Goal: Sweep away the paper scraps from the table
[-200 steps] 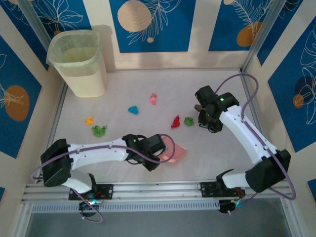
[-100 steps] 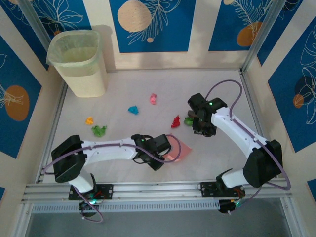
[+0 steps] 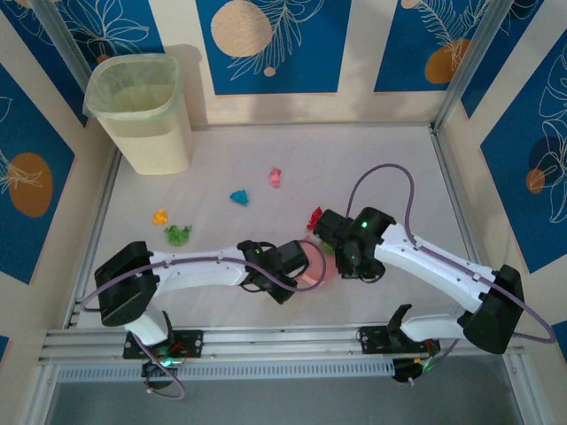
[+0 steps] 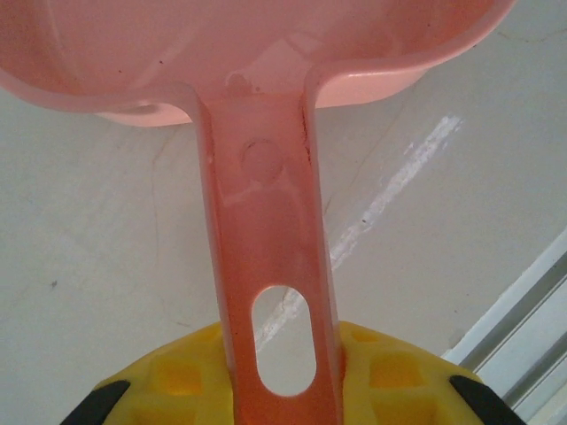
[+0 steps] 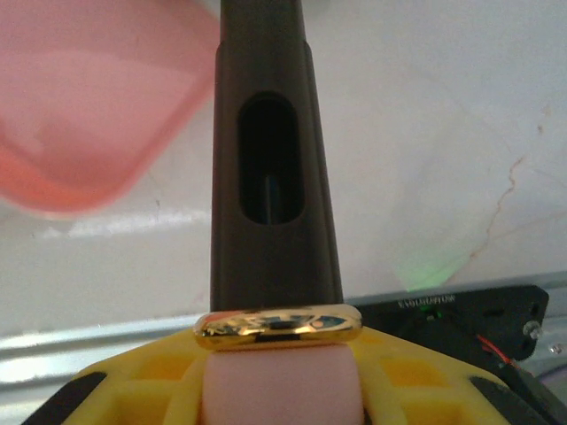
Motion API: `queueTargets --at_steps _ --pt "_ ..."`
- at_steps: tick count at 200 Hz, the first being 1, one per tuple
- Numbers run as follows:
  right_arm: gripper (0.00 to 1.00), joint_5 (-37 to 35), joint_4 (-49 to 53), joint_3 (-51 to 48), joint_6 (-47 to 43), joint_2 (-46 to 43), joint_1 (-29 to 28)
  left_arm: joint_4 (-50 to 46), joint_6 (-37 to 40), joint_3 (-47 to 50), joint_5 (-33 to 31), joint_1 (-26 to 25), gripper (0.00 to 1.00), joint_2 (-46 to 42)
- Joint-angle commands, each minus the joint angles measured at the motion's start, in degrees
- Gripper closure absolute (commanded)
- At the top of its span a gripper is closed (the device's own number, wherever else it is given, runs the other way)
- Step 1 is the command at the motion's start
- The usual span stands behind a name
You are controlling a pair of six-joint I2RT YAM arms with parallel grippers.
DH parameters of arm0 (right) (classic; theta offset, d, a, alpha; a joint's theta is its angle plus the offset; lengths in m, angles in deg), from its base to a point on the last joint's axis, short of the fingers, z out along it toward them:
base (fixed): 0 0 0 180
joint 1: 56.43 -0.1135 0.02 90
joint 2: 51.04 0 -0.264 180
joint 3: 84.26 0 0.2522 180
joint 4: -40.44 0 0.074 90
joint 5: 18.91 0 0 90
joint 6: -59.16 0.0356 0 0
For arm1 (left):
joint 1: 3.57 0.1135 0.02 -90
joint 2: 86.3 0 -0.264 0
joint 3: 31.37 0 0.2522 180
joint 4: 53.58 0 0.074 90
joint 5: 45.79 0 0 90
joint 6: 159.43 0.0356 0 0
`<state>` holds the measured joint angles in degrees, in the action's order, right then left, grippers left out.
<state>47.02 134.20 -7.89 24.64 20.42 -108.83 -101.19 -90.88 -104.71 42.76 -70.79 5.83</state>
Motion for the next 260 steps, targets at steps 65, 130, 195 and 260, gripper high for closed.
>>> queueTargets --at_steps 65,130,195,260 --pt "1.00 3.0 9.7 8.7 9.1 -0.7 -13.5 5.7 1.8 5.1 -1.8 0.6 1.00 -0.3" --pt "1.00 10.4 -0.3 3.5 10.3 -18.5 -2.8 8.3 2.5 7.0 -2.3 0.6 1.00 -0.9" --pt "1.00 5.3 3.5 4.4 7.5 -21.9 8.8 9.5 2.8 8.5 -2.9 0.8 1.00 -2.7" --pt "1.00 -0.8 -8.9 7.2 -5.2 -7.7 16.2 10.0 1.4 10.8 -1.9 3.5 1.00 -3.3"
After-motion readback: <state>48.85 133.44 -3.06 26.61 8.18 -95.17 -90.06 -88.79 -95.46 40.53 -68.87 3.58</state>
